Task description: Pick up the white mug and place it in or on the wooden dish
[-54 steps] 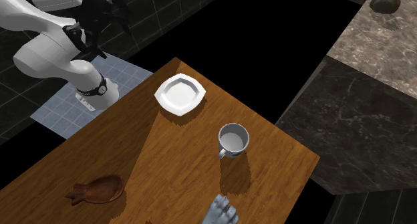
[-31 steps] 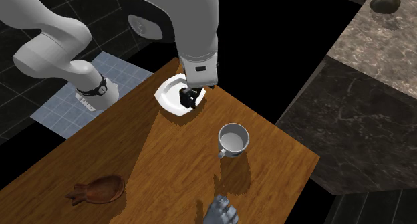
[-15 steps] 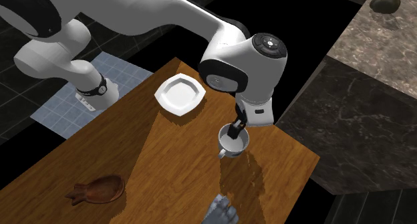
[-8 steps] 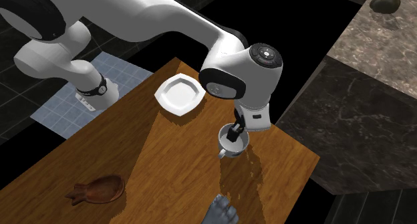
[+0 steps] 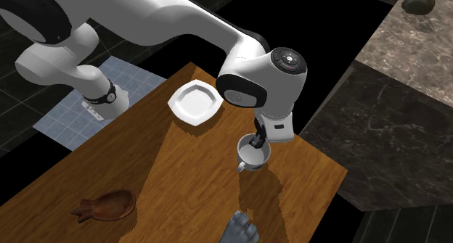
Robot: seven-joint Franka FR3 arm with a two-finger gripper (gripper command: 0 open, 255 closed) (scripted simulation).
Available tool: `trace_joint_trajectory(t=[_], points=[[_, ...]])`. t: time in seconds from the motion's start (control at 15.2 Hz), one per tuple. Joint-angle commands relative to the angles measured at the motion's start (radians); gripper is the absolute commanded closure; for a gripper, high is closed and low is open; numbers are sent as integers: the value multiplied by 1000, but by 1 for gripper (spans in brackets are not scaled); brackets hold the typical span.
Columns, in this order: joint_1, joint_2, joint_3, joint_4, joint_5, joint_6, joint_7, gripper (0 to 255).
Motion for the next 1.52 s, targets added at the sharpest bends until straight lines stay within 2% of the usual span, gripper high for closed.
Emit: trace_joint_trajectory(t=[0.0, 0.4, 1.45], points=[[0, 0, 0, 0, 0, 0, 0, 255], [0, 0, 0, 0, 0, 0, 0, 255], [0, -66, 8, 116, 16, -181, -20, 255]])
